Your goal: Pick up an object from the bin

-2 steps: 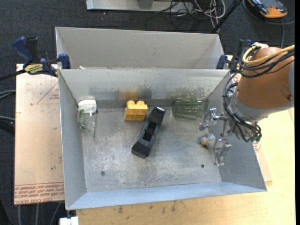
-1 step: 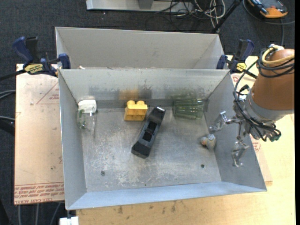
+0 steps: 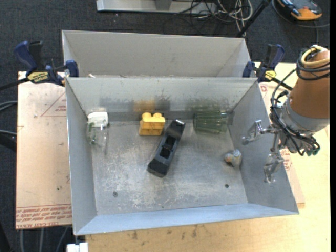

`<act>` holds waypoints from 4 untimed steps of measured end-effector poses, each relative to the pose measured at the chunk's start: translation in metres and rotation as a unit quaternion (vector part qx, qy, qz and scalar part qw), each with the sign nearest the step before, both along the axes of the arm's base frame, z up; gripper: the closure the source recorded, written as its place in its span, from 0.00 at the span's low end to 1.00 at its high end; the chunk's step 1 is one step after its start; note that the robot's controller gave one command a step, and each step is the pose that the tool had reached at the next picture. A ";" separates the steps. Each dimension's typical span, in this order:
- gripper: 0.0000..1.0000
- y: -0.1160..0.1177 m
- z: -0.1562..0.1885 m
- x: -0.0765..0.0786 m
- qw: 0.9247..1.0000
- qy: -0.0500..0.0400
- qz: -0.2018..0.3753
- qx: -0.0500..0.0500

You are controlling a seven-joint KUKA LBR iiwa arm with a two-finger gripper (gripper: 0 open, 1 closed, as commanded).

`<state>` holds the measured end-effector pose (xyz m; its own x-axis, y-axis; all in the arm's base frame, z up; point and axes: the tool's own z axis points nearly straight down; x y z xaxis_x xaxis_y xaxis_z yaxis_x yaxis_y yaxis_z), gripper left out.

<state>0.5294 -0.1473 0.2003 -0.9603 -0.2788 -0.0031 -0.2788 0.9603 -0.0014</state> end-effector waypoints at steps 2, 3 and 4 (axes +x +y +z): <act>0.00 0.015 -0.022 0.042 1.000 -0.001 -0.020 0.000; 0.00 0.008 -0.061 0.066 0.999 -0.002 -0.034 0.001; 1.00 0.005 -0.114 -0.016 1.000 -0.005 -0.009 0.001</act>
Offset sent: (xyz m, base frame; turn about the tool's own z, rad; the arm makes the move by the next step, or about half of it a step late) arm 0.0644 0.0208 -0.0392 0.0776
